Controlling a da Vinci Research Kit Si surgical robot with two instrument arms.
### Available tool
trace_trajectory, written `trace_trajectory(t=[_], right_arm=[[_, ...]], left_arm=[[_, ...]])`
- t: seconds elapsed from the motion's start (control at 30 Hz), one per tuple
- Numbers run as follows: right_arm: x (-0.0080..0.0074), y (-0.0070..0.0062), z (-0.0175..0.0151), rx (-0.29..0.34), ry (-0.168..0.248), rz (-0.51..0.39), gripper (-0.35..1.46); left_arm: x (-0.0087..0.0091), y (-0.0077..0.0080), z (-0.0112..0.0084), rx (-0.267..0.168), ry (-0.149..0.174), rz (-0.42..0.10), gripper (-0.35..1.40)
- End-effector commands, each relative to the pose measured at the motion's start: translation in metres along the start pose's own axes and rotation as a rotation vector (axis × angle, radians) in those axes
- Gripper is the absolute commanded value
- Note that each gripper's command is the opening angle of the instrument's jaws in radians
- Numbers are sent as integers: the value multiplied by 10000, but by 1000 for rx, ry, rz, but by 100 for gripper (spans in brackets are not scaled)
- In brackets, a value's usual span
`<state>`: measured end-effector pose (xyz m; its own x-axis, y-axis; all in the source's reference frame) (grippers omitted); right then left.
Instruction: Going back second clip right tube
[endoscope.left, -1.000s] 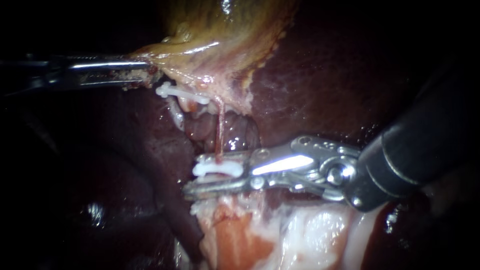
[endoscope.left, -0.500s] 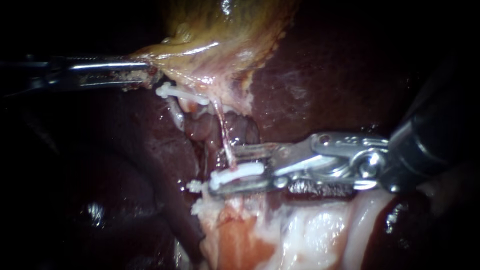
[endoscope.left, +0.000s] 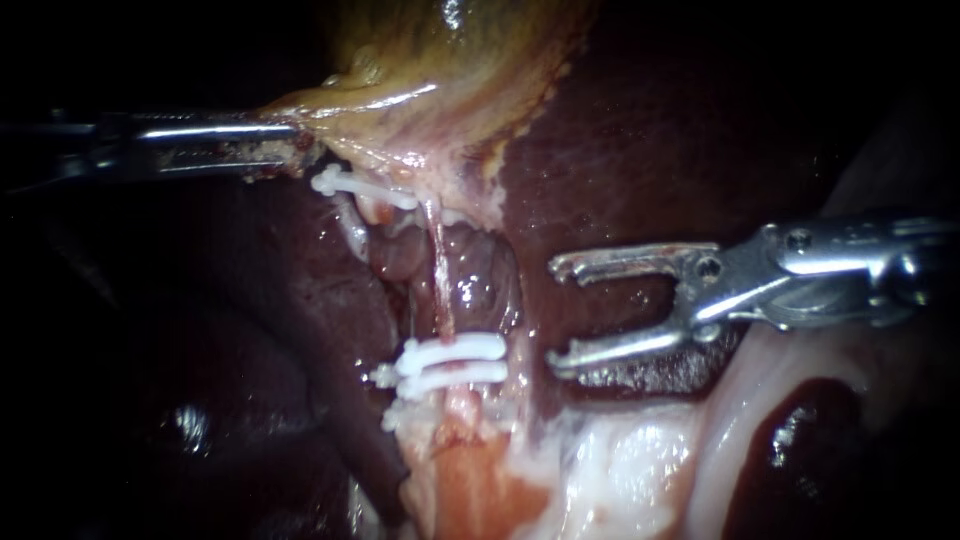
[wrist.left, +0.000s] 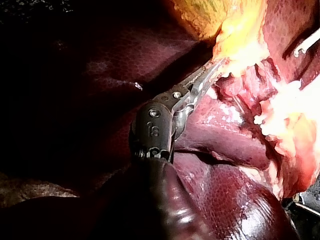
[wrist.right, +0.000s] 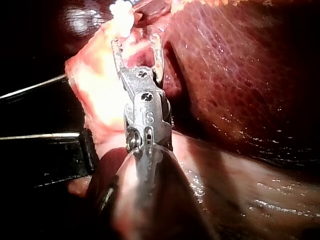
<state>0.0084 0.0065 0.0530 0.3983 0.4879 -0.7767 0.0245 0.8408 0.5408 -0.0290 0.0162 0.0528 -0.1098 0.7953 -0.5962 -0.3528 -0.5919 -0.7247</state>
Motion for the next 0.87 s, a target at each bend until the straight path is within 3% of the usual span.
trace_trajectory(t=[0.03,0.53,0.87], right_arm=[[0,0,-1,2,0,0,50],[-3,-1,-9,6,0,-19,50],[-3,-1,-7,4,0,-19,50]], left_arm=[[-3,0,3,4,1,1,-35],[-42,5,54,-19,-4,13,-35],[-39,5,49,-23,-8,12,-35]])
